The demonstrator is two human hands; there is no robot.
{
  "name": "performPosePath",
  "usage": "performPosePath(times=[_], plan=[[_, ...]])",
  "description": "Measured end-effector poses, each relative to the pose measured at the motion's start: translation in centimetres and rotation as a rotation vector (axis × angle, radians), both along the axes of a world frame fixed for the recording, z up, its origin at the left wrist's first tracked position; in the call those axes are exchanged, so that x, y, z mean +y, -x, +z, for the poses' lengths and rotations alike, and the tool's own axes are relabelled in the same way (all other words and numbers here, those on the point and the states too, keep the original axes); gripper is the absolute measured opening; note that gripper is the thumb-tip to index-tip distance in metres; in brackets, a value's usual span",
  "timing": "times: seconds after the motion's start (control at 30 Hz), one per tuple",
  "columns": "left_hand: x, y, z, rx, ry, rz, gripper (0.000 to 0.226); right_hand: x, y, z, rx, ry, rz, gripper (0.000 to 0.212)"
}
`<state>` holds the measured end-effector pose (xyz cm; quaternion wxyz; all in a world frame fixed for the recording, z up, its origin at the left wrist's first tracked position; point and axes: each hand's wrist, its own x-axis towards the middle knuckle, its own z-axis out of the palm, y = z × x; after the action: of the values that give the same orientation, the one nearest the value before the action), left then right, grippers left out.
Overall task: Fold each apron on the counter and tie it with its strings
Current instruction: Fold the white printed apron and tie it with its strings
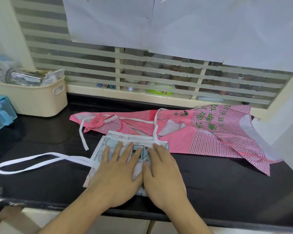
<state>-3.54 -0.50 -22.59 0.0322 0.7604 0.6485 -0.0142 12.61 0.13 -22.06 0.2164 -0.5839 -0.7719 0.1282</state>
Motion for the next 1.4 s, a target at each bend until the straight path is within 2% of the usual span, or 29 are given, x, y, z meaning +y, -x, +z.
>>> performPosePath(times=[0.07, 0.17, 0.27, 0.33, 0.5, 0.6, 0.67, 0.8, 0.9, 1.0, 1.03, 1.1, 1.17, 1.2, 1.3, 1.4], plan=[[0.0, 0.0, 0.2, -0.008, 0.015, 0.003, 0.078, -0.7, -1.0, -0.1, 0.108, -0.082, -0.201, 0.05], [-0.1, -0.1, 0.3, -0.005, 0.037, 0.017, 0.076, -2.4, -2.5, 0.3, -0.011, -0.112, -0.405, 0.042], [-0.3, -0.5, 0.7, -0.026, 0.075, 0.034, 0.077, -3.6, -3.4, 1.2, -0.114, 0.129, -0.336, 0.042], [-0.5, -1.0, 1.0, -0.079, 0.11, 0.064, 0.078, -3.7, -4.1, 2.5, -0.095, 0.242, -0.273, 0.032], [-0.9, -2.8, 3.9, -0.22, 0.239, 0.09, 0.091, -4.0, -6.2, 5.3, 0.361, 0.327, -0.352, 0.022], [-1.2, -3.7, 4.8, -0.192, 0.106, 0.035, 0.084, -4.7, -6.5, 5.4, 0.745, 0.413, -0.44, 0.022], [-1.8, -3.9, 4.0, -0.18, 0.024, 0.008, 0.085, -5.6, -6.4, 5.4, 0.883, 0.492, -0.455, 0.024], [-2.7, -3.7, 2.4, -0.177, -0.07, -0.028, 0.084, -6.6, -5.9, 5.1, 0.774, 0.512, -0.399, 0.03], [-2.6, -3.7, 2.4, -0.238, -0.062, -0.018, 0.078, -6.2, -5.1, 5.0, 0.653, 0.43, -0.409, 0.027], [-1.5, -3.1, 3.0, -0.474, -0.005, 0.083, 0.058, -6.7, -3.9, 4.5, 0.589, 0.154, -0.46, 0.018], [-1.0, -2.6, 3.1, -0.581, 0.018, 0.137, 0.05, -6.9, -3.2, 4.2, 0.563, 0.046, -0.443, 0.022], [0.2, -2.0, 3.4, -0.668, 0.054, 0.2, 0.049, -7.5, -1.9, 3.5, 0.518, -0.018, -0.365, 0.017], [0.8, -2.0, 2.9, -0.62, 0.065, 0.197, 0.056, -7.3, -0.9, 2.3, 0.458, 0.07, -0.327, 0.069], [0.8, -2.2, 2.6, -0.584, 0.056, 0.192, 0.058, -7.1, -0.7, 2.0, 0.415, 0.086, -0.304, 0.083], [1.1, -2.6, 2.8, -0.453, 0.003, 0.135, 0.054, -6.7, -0.1, 1.6, 0.342, 0.105, -0.159, 0.074], [1.0, -1.7, 3.2, -0.259, -0.02, 0.032, 0.058, -6.9, 0.1, 0.3, 0.152, 0.015, -0.12, 0.086]])
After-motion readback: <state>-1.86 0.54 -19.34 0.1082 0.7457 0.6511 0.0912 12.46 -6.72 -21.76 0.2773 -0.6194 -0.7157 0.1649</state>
